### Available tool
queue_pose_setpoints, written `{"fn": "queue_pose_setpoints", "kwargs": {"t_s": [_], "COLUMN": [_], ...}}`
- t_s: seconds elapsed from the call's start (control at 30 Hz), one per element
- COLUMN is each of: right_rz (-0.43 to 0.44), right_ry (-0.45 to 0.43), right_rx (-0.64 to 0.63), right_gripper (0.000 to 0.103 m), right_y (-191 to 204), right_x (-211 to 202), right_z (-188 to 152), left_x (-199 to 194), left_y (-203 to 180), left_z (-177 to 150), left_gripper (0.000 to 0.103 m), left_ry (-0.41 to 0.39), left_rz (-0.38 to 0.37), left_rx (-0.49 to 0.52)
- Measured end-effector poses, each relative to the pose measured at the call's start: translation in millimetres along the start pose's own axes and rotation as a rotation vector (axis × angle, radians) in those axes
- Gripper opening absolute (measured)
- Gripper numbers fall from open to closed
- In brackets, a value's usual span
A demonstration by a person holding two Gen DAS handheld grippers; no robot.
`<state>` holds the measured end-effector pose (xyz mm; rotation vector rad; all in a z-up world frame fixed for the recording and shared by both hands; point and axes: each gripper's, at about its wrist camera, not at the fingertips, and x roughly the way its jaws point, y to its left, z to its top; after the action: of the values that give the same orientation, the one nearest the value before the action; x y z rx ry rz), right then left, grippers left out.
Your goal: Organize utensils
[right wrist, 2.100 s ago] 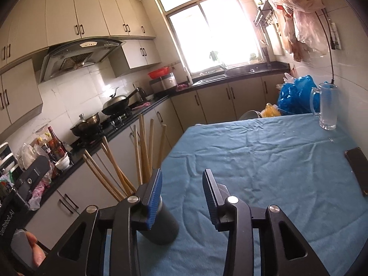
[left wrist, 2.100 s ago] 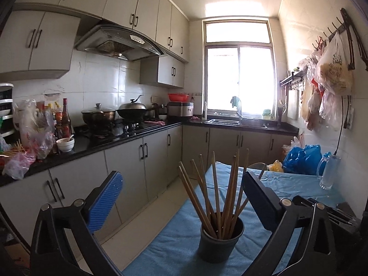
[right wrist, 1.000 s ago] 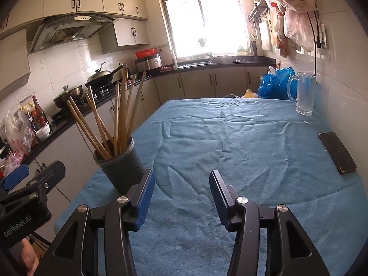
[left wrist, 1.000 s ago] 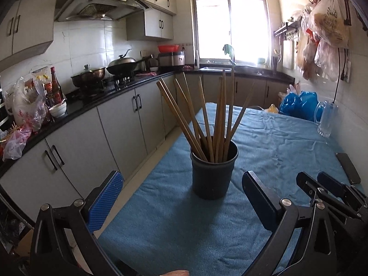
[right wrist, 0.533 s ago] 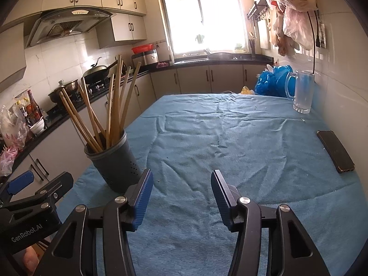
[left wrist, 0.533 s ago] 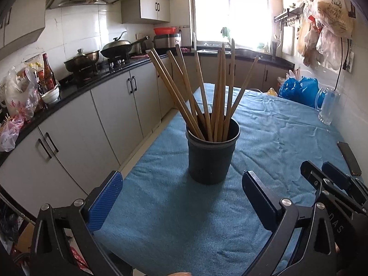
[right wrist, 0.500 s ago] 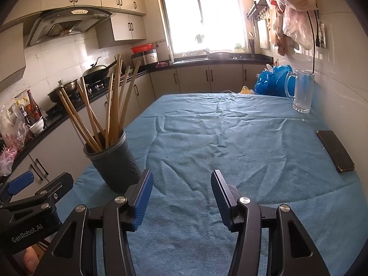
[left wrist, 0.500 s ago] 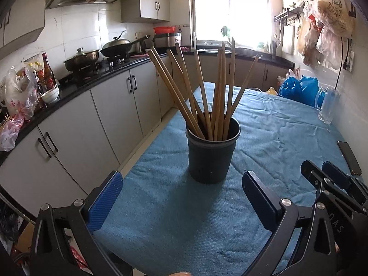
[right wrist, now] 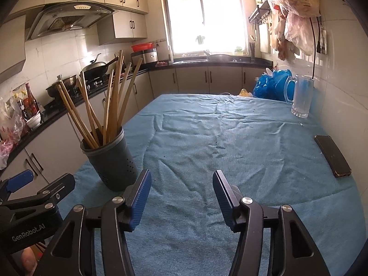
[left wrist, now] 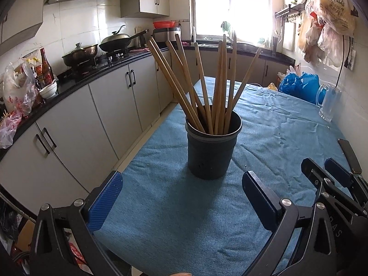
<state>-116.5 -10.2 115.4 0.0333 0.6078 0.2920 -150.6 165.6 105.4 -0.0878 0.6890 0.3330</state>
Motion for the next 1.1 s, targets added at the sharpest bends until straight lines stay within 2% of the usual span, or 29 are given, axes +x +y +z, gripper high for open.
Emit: {"fn": "queue_pose_setpoints", "kwargs": {"t_s": [1.1], "right_rz": [-0.023], "right_ry": [0.003], "right_rx": [-0.022], "right_gripper": [0.067], "right_y": [-2.3], "right_x": [4.1], "right_z": [-2.5], "left_x": [12.2], "left_y": [2.4], "left_z": [1.5], "left_gripper": [0.103], "left_ry": [0.029], "left_rz": [-0.023], "left_rx": [0.013]}}
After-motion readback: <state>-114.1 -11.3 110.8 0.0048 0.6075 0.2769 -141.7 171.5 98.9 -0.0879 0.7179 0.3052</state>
